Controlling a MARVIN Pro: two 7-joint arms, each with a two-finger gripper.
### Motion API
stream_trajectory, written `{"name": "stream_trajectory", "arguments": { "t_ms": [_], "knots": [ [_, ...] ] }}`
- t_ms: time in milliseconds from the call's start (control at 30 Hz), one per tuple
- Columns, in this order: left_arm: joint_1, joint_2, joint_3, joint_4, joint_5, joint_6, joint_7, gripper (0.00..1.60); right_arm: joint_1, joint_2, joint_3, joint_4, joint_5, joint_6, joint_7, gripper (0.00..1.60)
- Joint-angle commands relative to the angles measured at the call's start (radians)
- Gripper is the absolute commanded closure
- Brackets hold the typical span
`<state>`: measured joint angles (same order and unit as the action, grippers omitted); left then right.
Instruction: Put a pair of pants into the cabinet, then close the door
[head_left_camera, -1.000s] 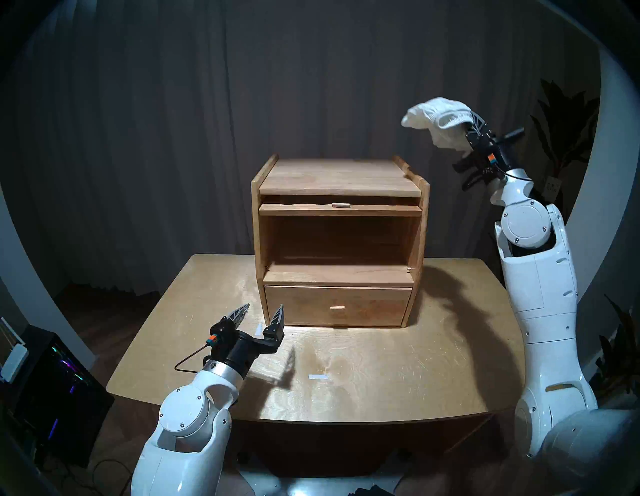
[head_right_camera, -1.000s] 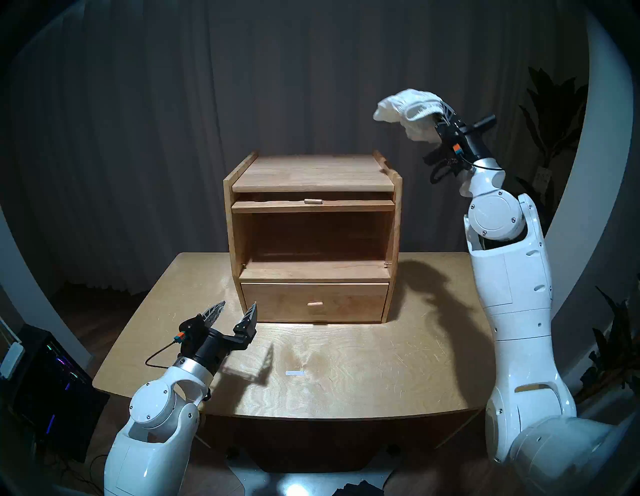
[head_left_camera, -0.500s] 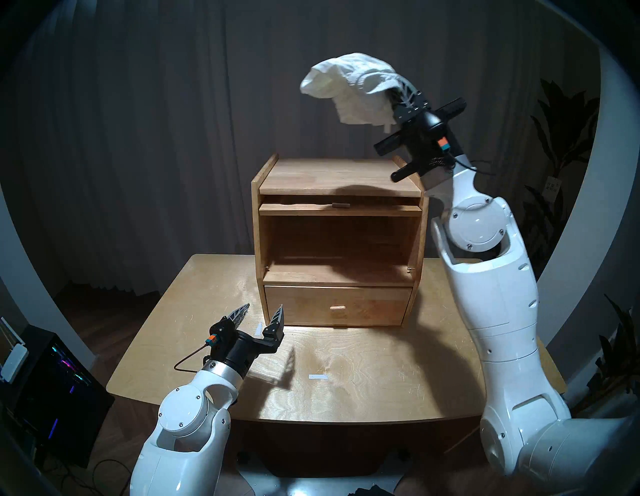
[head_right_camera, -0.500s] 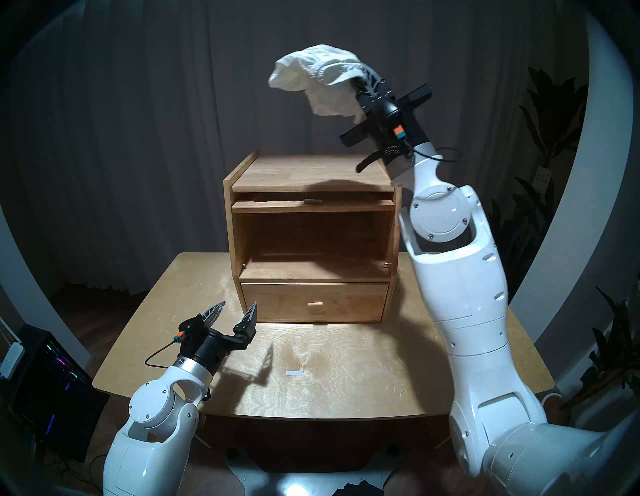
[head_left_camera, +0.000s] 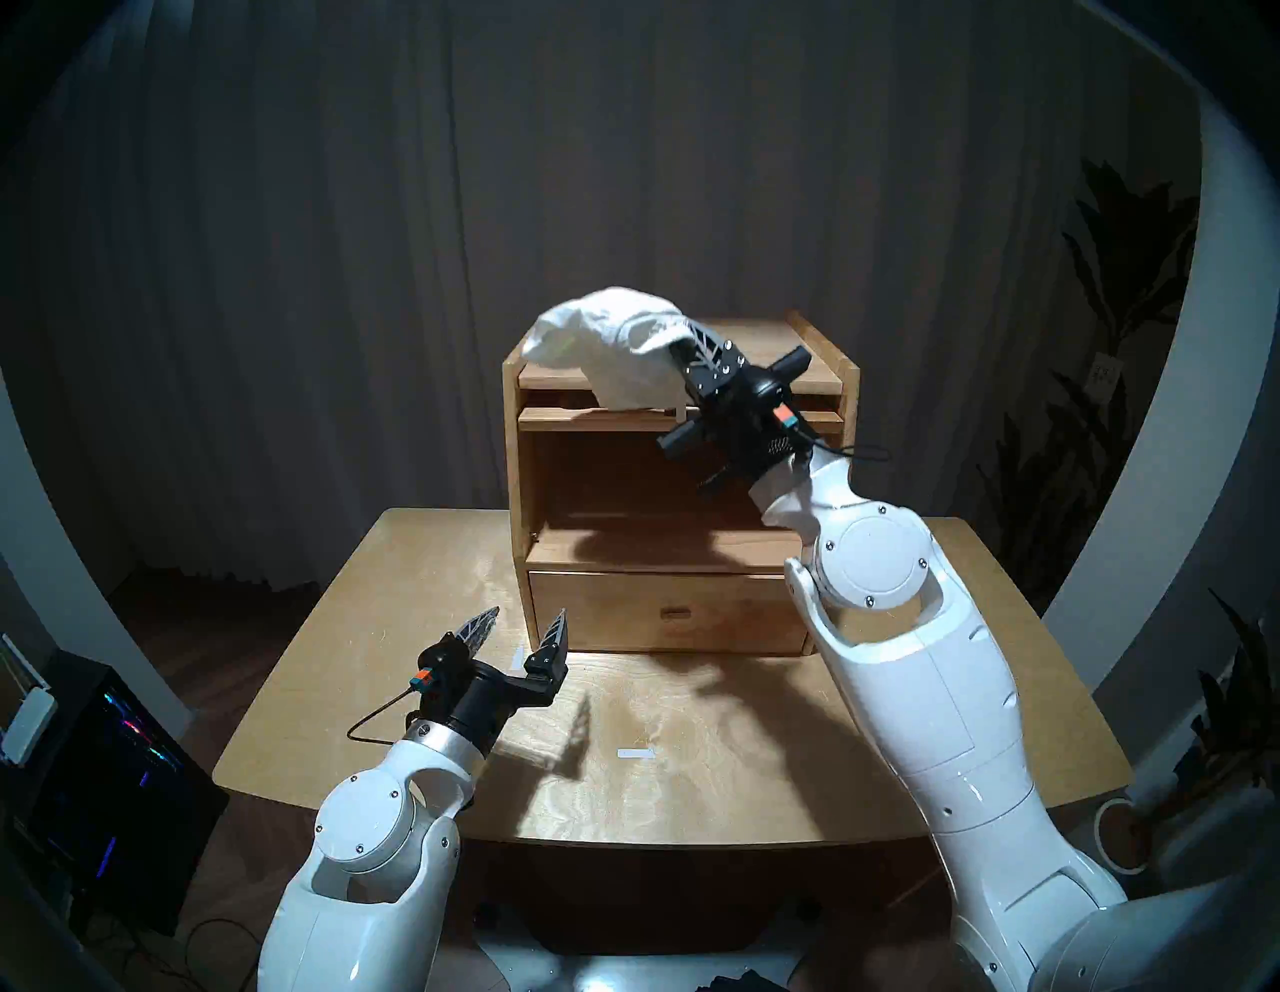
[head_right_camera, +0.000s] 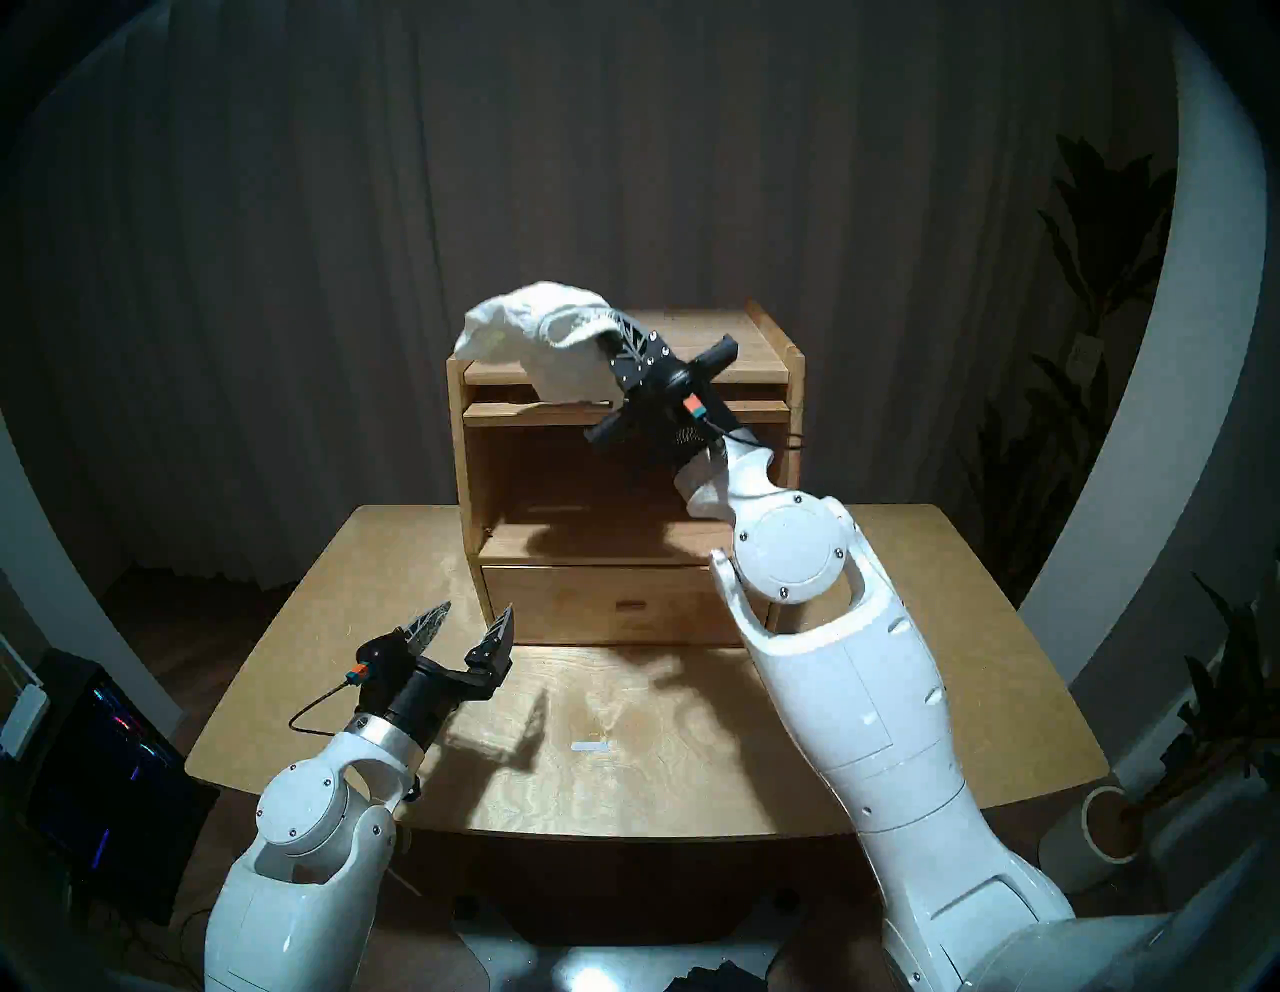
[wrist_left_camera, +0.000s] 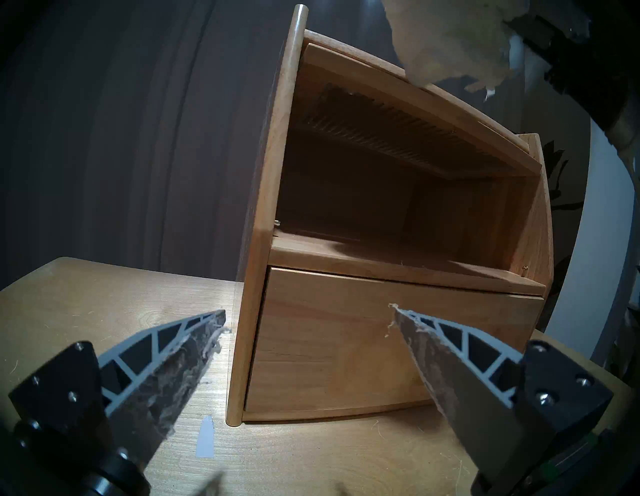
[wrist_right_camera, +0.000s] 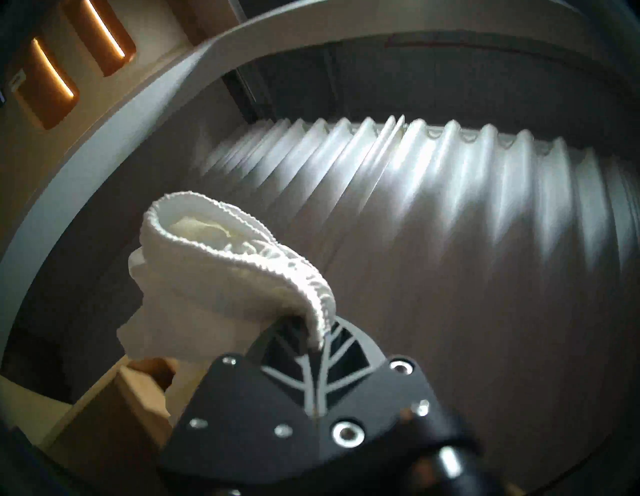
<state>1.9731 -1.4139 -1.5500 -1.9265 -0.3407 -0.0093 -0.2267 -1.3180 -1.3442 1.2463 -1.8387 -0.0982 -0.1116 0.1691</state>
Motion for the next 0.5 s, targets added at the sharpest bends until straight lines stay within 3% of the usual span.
{"name": "stream_trajectory", "arguments": {
  "t_ms": [0,300,467],
  "knots": [
    [-0.009,-0.001,0.003,-0.021,0.001,-0.004,-0.001,0.00,-0.120,0.042,-0.005,0.003,0.050,0.060,-0.024,1.60],
    [-0.009,0.003,0.005,-0.025,-0.003,-0.004,-0.001,0.00,-0.225,0.074,-0.068,0.013,0.115,0.137,-0.040,1.60],
    [-0.008,0.005,0.007,-0.033,-0.003,-0.003,0.001,0.00,-0.295,0.094,-0.028,-0.047,0.181,0.165,-0.109,1.60]
  ]
}}
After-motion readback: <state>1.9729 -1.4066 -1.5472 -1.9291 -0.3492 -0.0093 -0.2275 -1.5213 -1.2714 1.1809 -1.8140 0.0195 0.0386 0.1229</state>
